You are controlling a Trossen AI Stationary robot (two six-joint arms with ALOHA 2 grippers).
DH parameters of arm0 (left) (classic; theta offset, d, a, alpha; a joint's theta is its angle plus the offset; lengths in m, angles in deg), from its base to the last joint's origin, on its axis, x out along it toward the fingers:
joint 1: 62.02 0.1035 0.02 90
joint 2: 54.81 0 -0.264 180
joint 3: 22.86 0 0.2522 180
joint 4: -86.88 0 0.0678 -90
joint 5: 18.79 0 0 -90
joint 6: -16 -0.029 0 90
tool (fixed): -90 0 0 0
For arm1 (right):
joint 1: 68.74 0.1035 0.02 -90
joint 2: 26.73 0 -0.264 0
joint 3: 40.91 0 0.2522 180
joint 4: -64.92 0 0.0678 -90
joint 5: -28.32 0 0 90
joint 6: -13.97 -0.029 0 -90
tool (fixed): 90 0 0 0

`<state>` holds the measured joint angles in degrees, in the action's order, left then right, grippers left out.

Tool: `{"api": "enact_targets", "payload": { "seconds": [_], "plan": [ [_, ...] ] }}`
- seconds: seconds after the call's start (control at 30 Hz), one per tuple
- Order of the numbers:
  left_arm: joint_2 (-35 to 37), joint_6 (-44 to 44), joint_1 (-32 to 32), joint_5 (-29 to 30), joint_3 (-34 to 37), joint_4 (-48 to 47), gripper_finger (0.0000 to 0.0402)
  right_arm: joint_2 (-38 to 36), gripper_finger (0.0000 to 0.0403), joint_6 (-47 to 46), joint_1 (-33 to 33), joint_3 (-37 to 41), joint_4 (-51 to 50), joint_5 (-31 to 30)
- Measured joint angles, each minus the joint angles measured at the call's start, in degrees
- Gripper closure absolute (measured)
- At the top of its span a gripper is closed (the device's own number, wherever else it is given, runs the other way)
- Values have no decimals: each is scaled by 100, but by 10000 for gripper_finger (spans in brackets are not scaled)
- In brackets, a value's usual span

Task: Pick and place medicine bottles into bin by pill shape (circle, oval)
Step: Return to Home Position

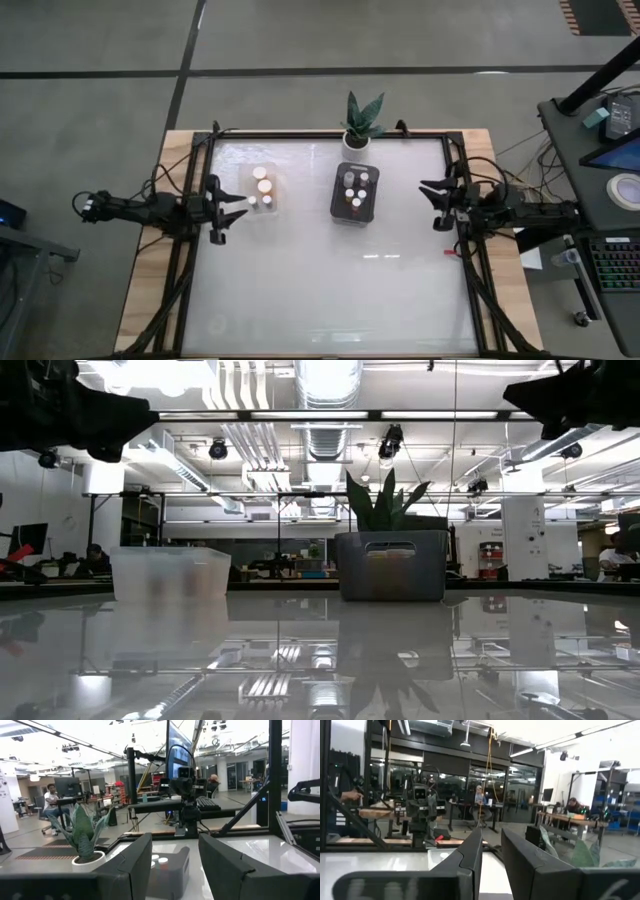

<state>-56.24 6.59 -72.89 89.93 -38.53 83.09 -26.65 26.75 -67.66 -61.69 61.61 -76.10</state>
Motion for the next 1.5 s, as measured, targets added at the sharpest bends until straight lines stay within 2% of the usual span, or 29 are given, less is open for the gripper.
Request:
{"api": "enact_targets", "payload": {
  "seconds": [0.33,0.57,0.83,1.1,1.5],
  "plan": [
    [2,-4,-1,4,4,2,253,72,340,-287,0,177,-81,4],
    [-9,7,-1,4,5,2,253,70,339,-338,0,632,92,4],
    [-38,203,-1,4,21,3,253,81,339,-441,0,629,-330,-64],
    [-108,313,-1,4,46,-2,253,82,339,-194,0,634,-568,-763],
    [-310,304,-5,4,55,5,253,158,339,-471,0,636,-675,-793]
  ]
}}
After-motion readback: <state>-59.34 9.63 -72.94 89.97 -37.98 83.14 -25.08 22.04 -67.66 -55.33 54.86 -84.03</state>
